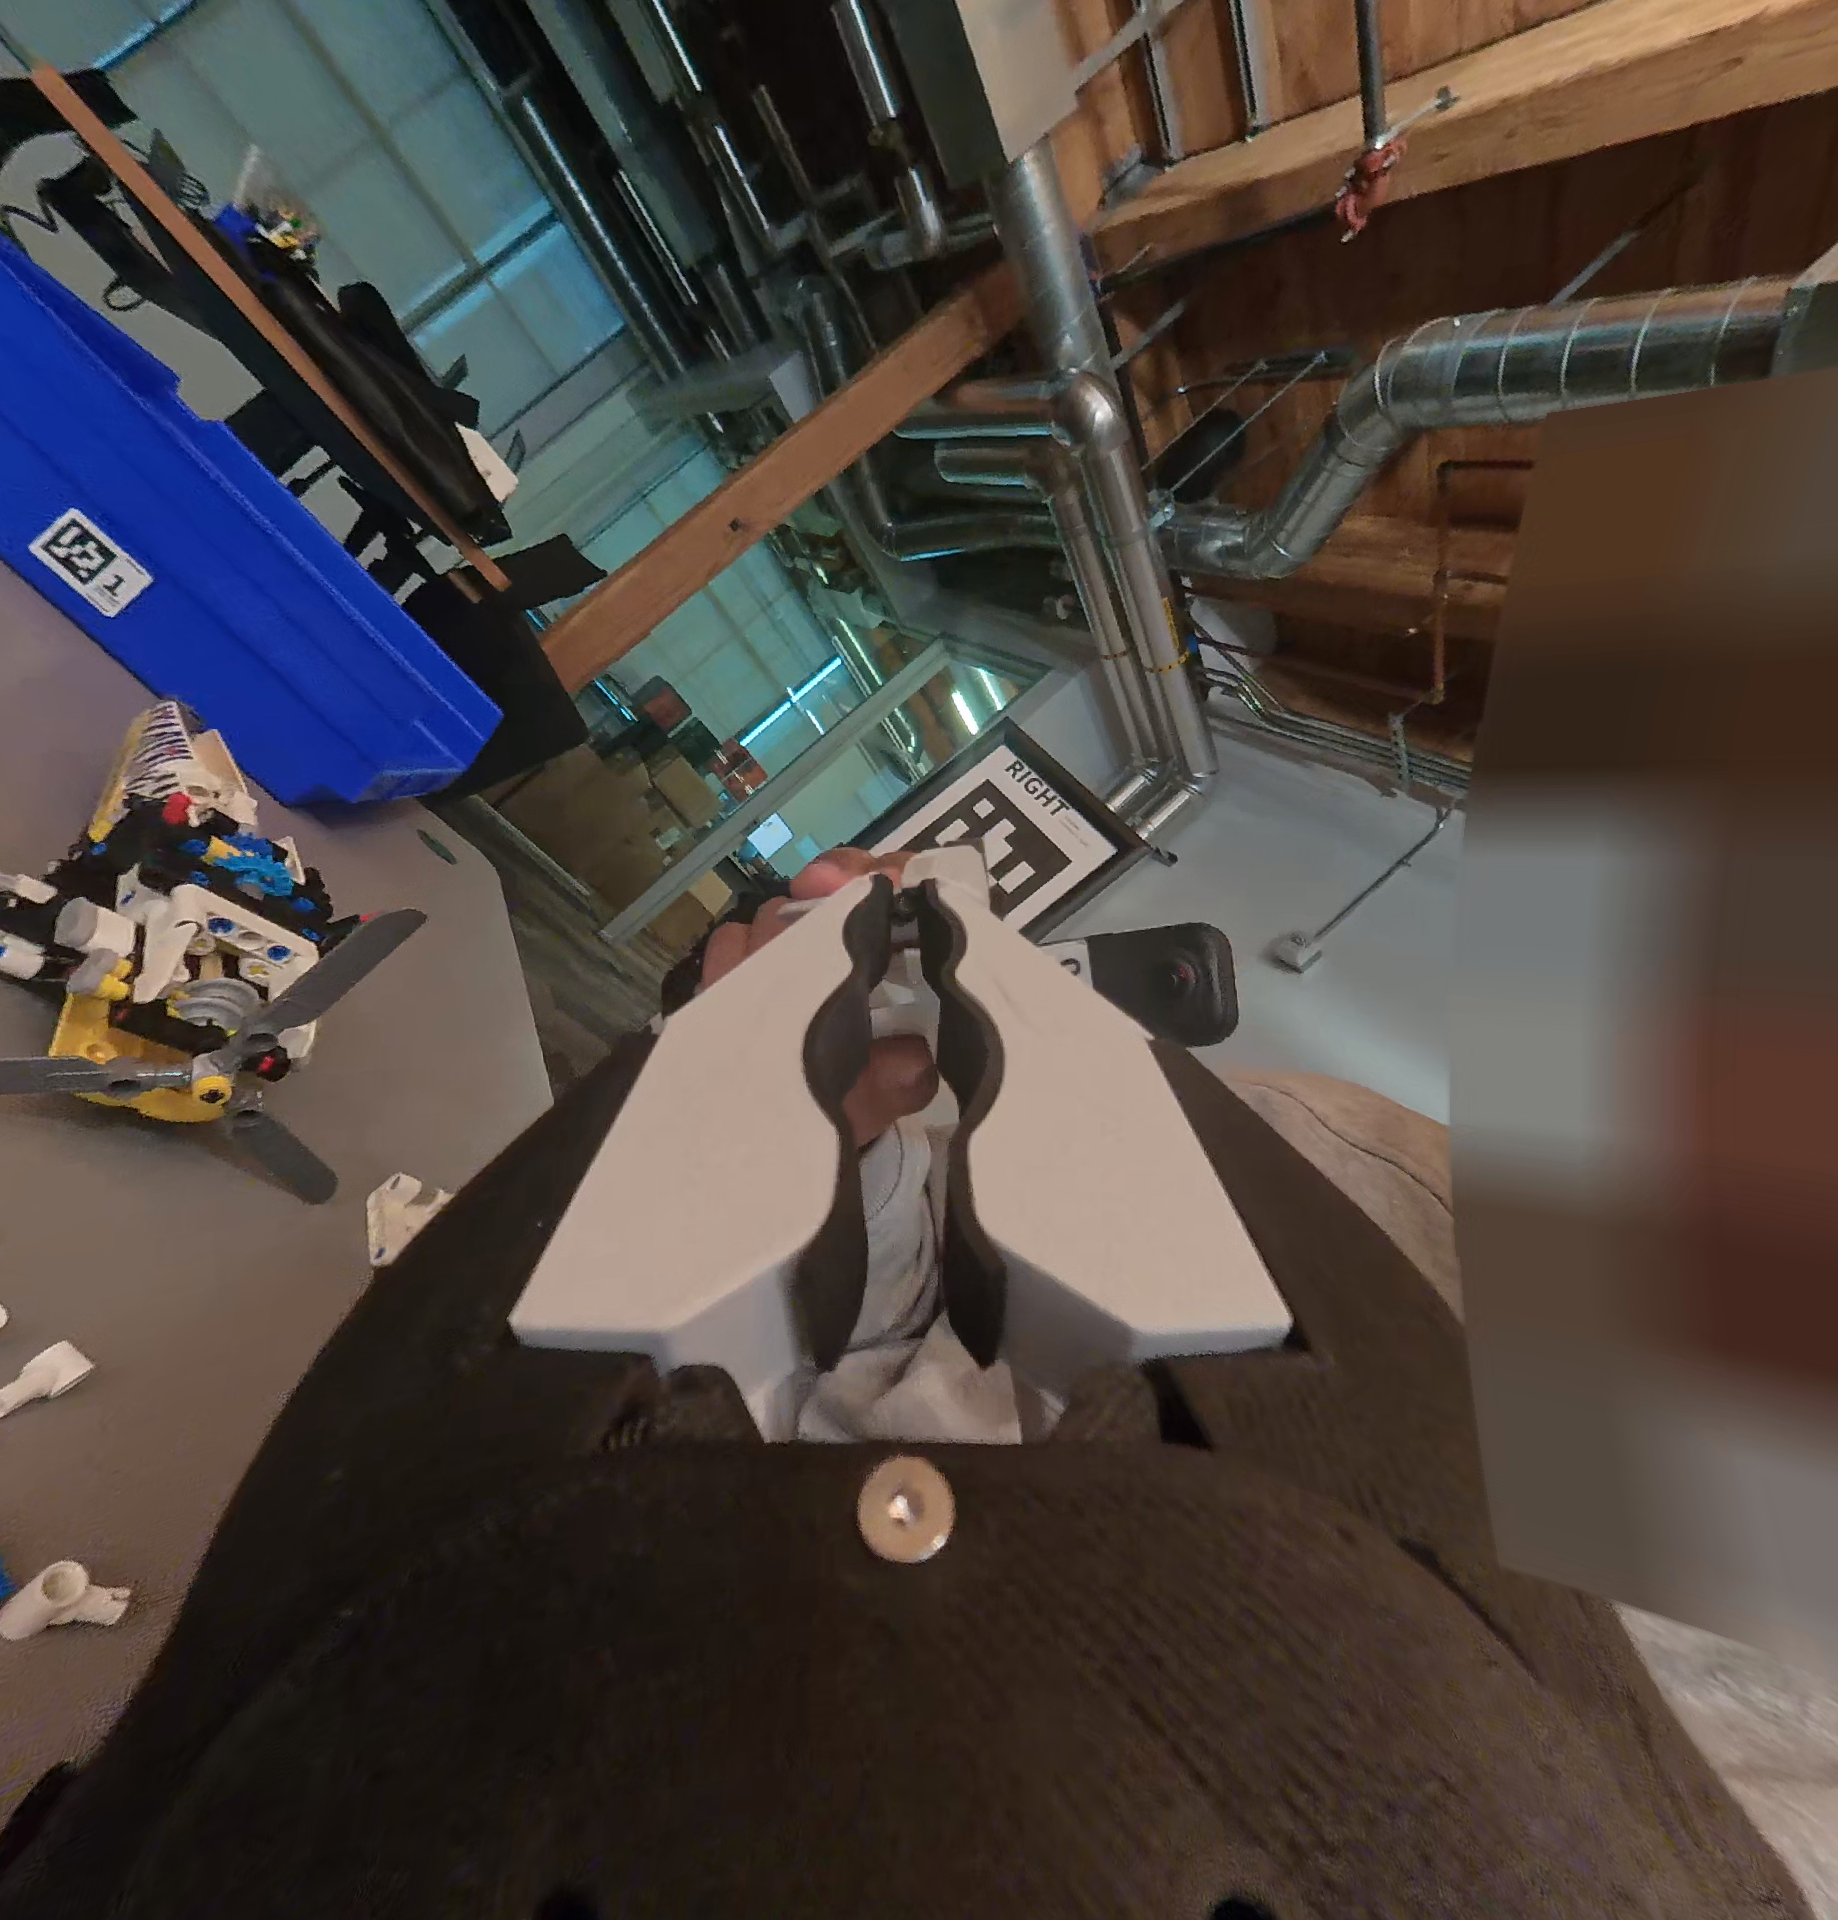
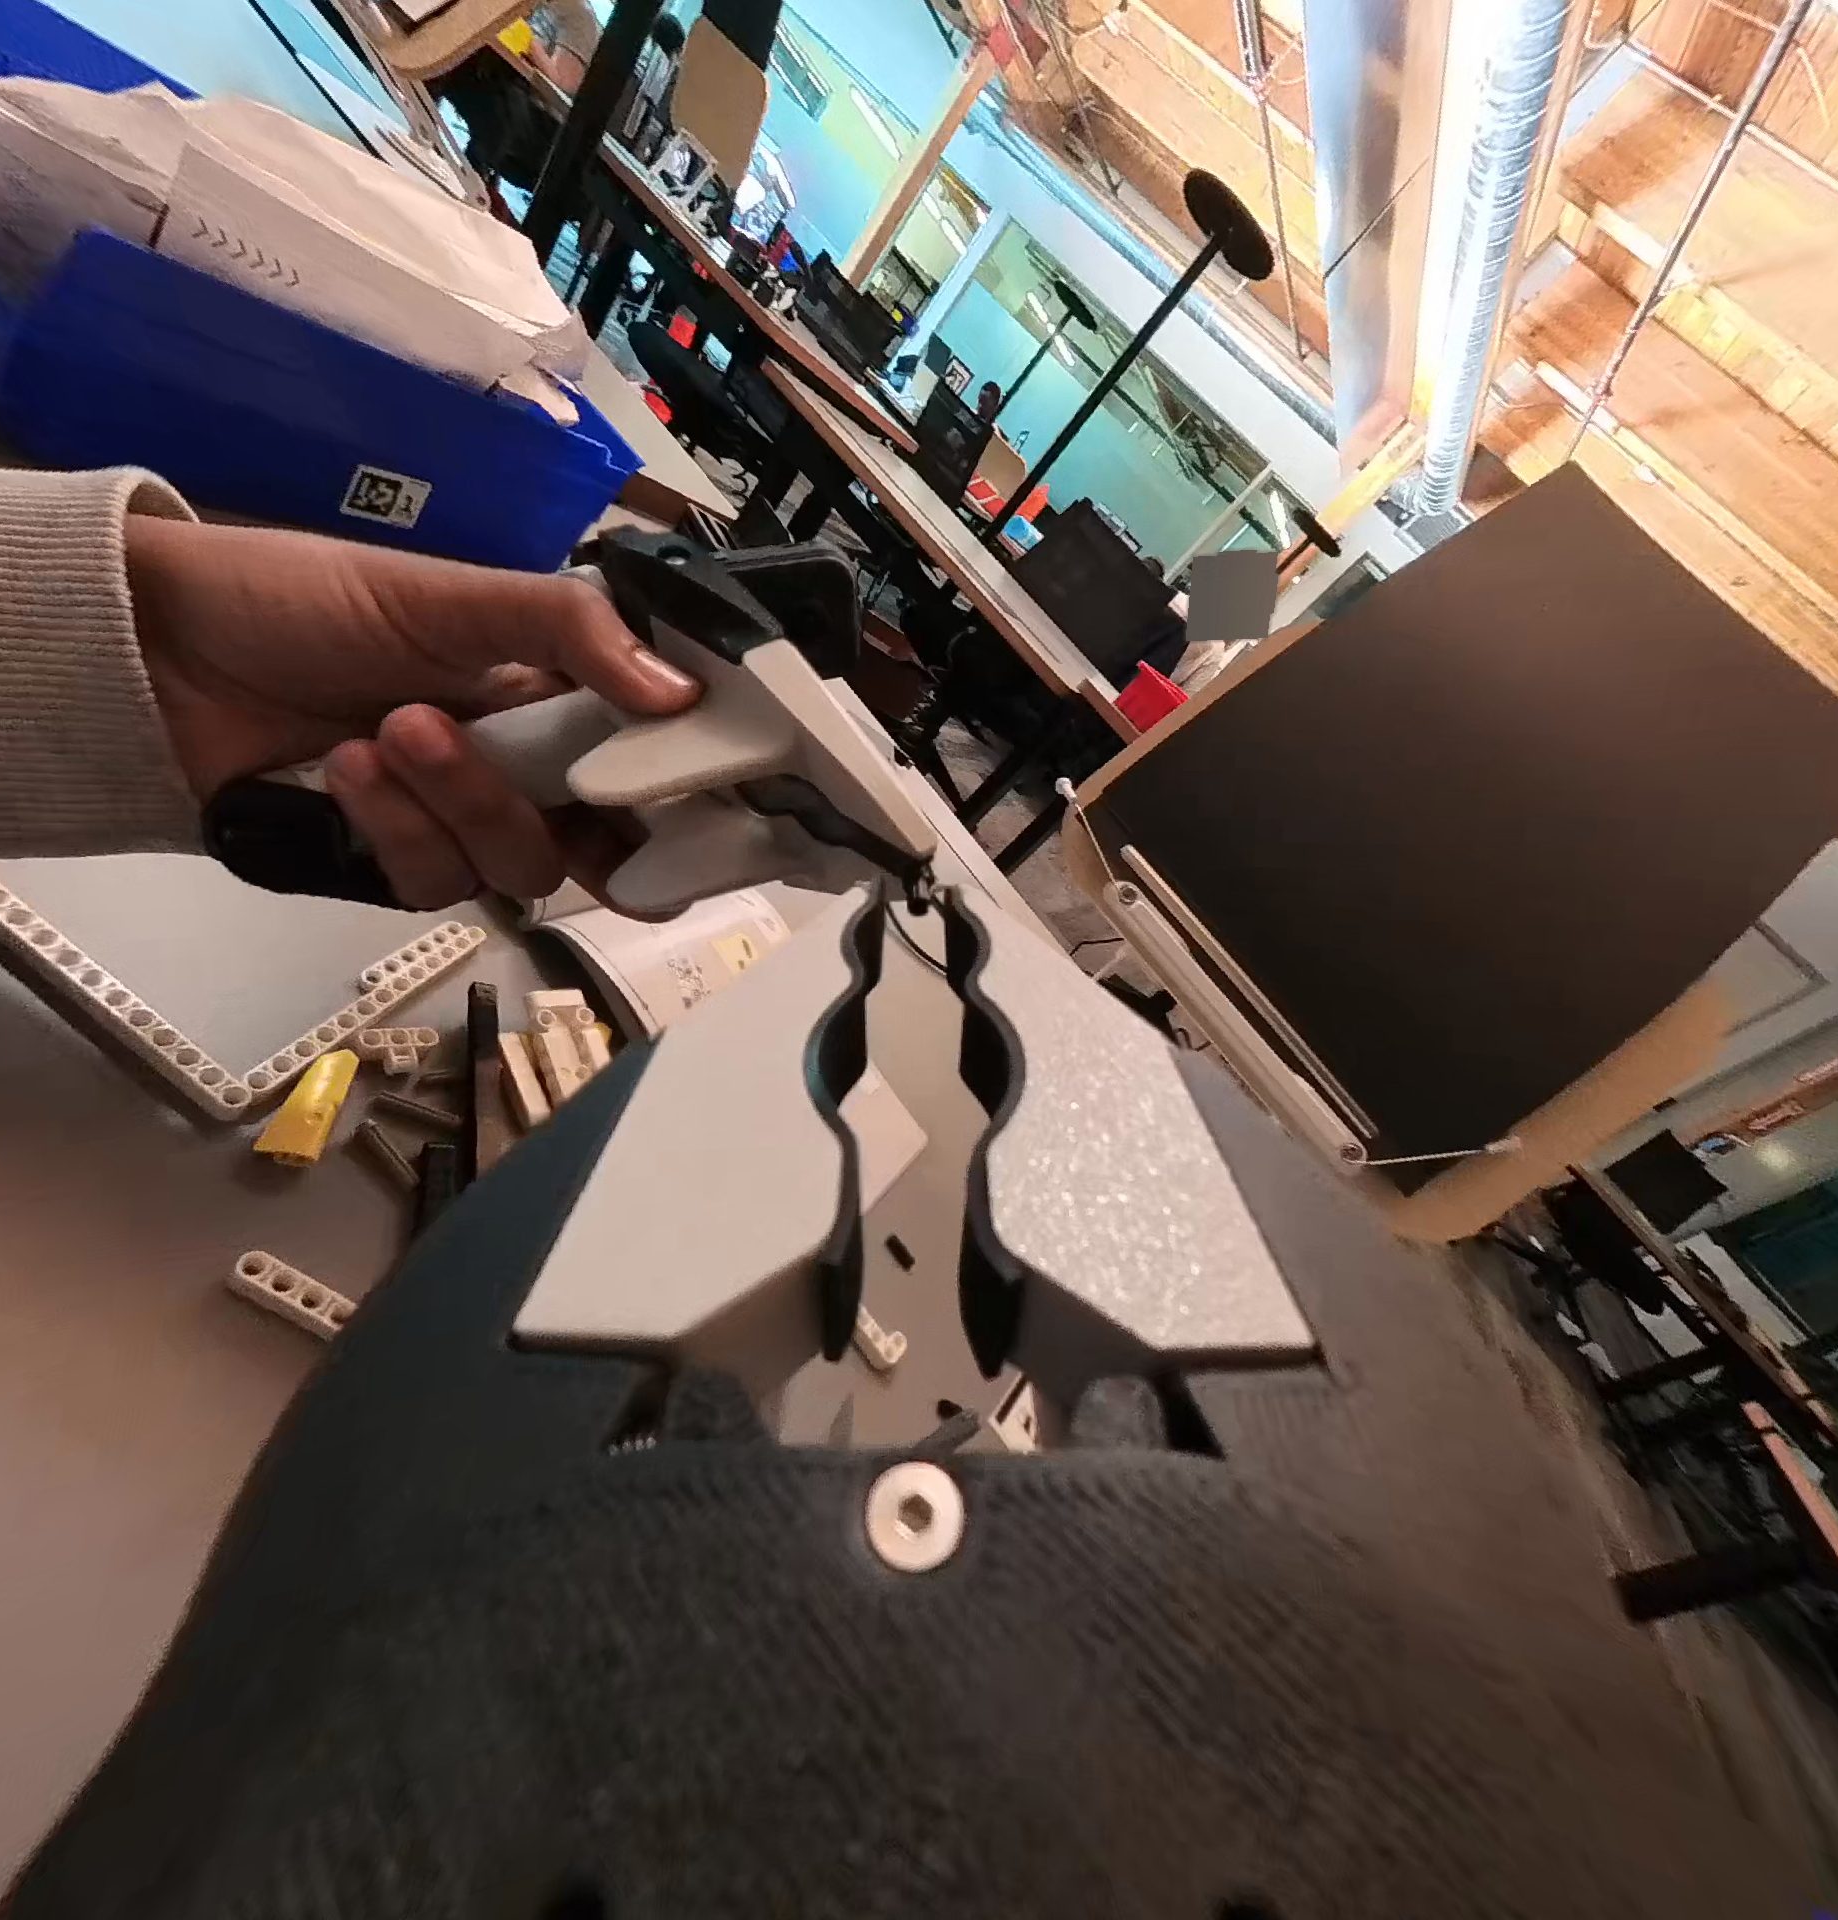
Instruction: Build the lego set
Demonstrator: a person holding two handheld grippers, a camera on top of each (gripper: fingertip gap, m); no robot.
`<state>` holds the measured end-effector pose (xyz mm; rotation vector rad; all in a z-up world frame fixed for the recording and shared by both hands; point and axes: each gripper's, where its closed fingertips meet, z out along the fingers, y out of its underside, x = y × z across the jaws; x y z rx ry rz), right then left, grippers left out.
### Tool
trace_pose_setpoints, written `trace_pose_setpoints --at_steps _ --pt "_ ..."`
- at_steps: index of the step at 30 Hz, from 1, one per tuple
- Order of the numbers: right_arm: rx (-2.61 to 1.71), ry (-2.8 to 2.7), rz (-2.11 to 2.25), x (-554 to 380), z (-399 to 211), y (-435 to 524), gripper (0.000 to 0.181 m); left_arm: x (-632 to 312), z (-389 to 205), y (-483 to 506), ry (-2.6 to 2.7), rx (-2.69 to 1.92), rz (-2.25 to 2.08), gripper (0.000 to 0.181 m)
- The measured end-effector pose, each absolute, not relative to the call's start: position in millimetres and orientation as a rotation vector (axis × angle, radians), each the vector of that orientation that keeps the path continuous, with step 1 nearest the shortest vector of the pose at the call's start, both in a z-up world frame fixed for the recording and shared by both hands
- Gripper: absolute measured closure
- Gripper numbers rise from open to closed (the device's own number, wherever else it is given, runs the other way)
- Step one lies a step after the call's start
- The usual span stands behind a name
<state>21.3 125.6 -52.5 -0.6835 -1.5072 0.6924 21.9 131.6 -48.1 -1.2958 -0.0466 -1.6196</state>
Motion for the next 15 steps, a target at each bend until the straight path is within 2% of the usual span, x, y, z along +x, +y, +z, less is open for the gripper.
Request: trace_pose_setpoints --at_steps 4,14,15 --pt "-0.671 -1.503 0.696 23.4 -50.8 125.0 0.178 26.0 -46.0 129.7 -0.028 -1.298 -1.631 0.18" --pt "-0.662 -1.51 0.691 25.9 -51.8 124.4 0.178 30.0 -44.7 128.8 -0.015 -1.29 -1.654 0.176" --pt "-0.662 -1.498 0.692 26.6 -49.9 125.1 0.178 26.7 -42.6 129.5 -0.031 -1.269 -1.646 0.166"
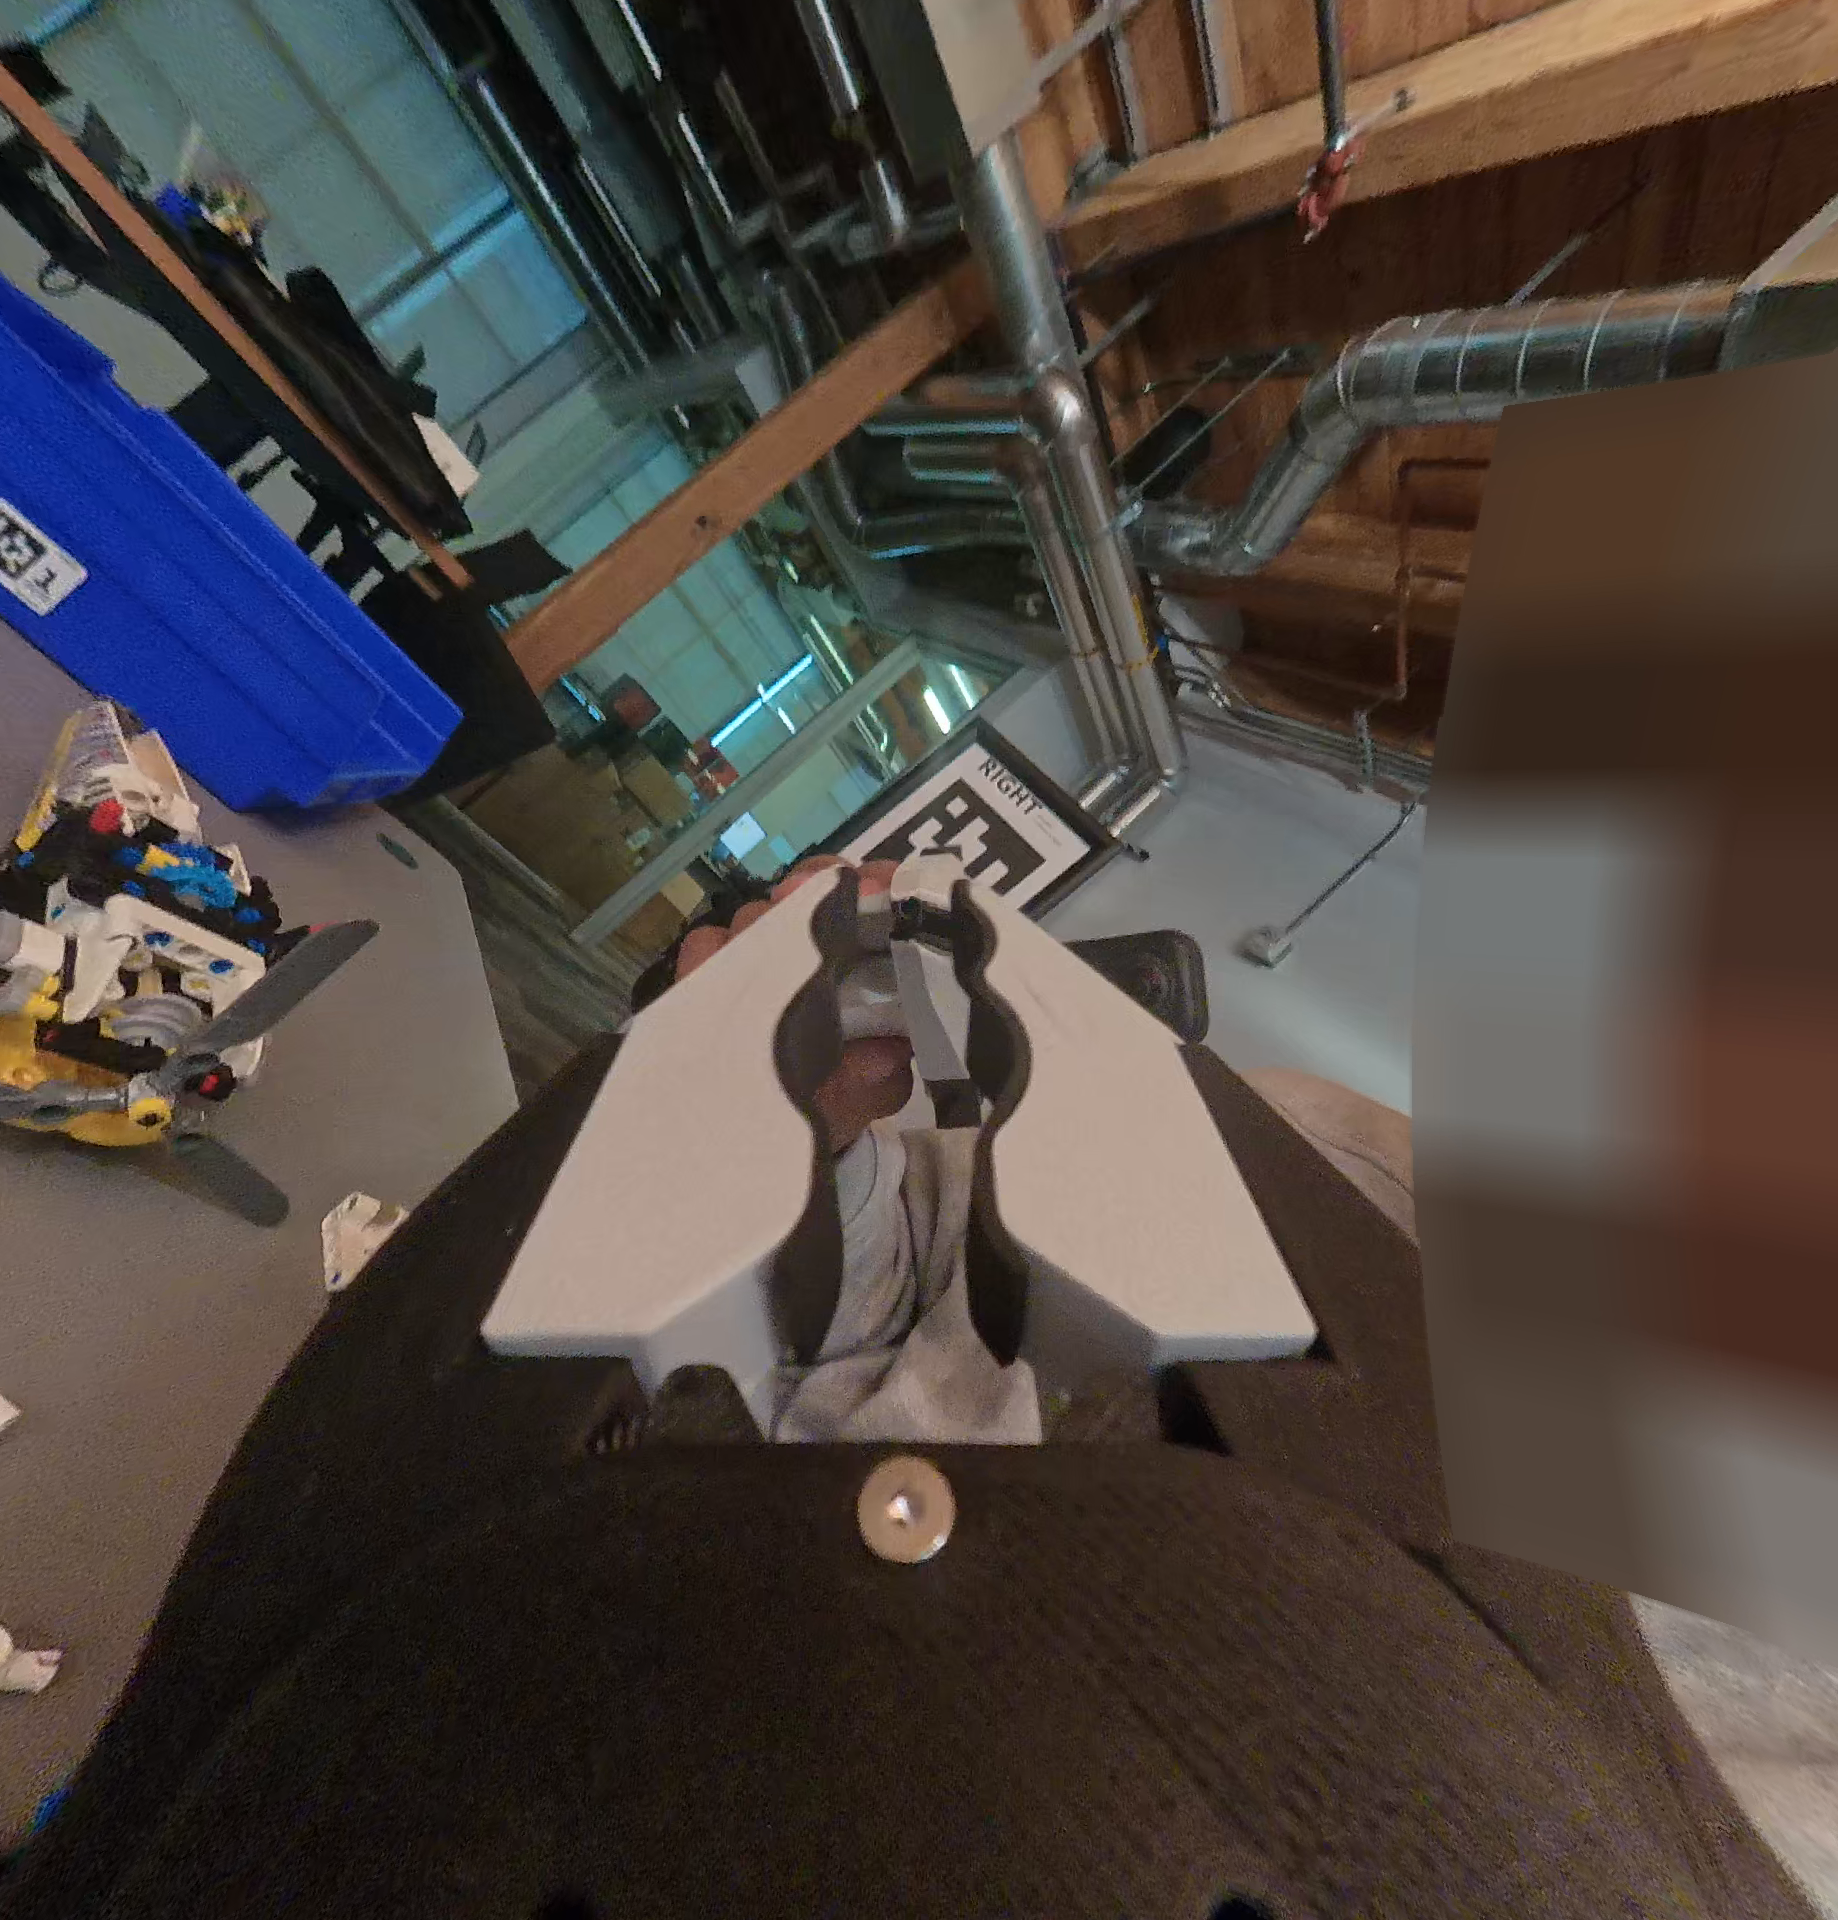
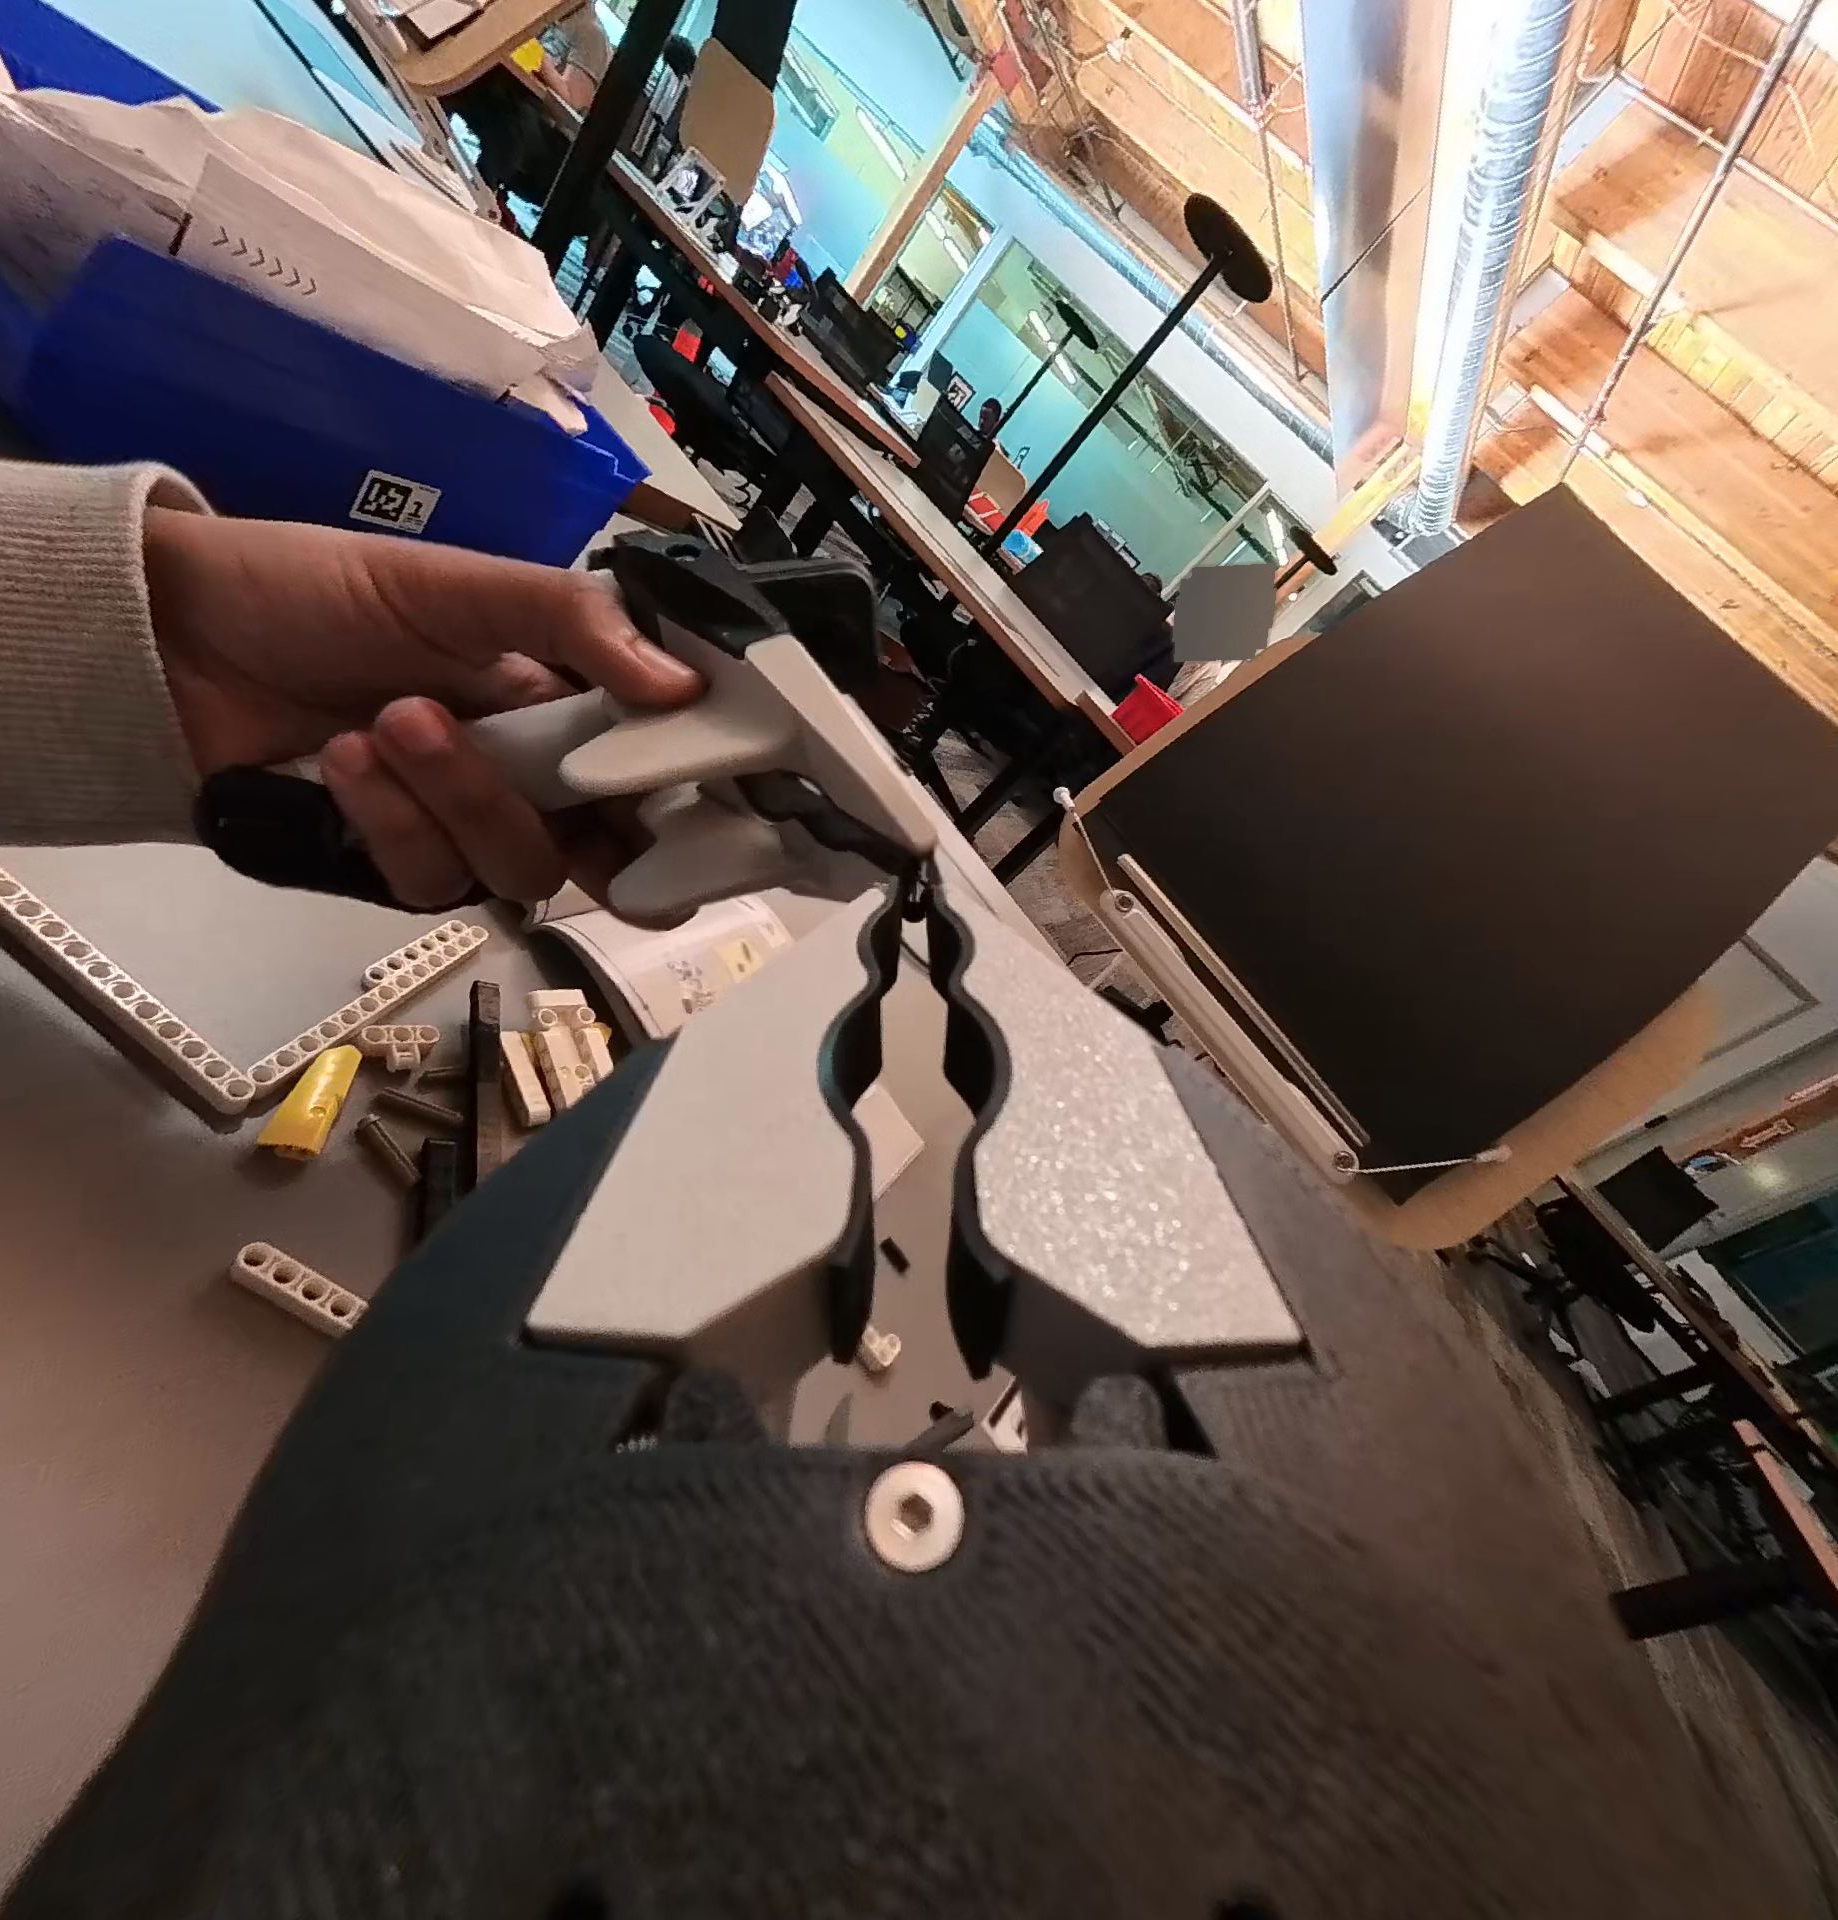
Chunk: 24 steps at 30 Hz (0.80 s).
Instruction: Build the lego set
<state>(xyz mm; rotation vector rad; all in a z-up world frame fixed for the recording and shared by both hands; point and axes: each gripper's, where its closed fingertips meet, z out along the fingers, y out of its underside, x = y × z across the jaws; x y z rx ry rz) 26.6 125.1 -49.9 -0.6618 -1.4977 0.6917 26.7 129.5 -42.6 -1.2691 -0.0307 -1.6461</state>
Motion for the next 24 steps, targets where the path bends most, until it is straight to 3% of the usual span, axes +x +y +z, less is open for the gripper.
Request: trace_pose_setpoints --at_steps 2,7,24 --pt "-0.664 -1.471 0.707 28.7 -45.4 127.0 0.178 23.6 -38.9 125.3 -0.019 -1.233 -1.666 0.162" --pt "-0.679 -1.443 0.725 30.7 -41.3 131.6 0.178 34.4 -43.4 121.7 0.041 -1.297 -1.668 0.174" --pt "-0.696 -1.468 0.684 27.5 -49.2 133.0 0.178 39.4 -37.4 127.1 0.033 -1.265 -1.658 0.155"
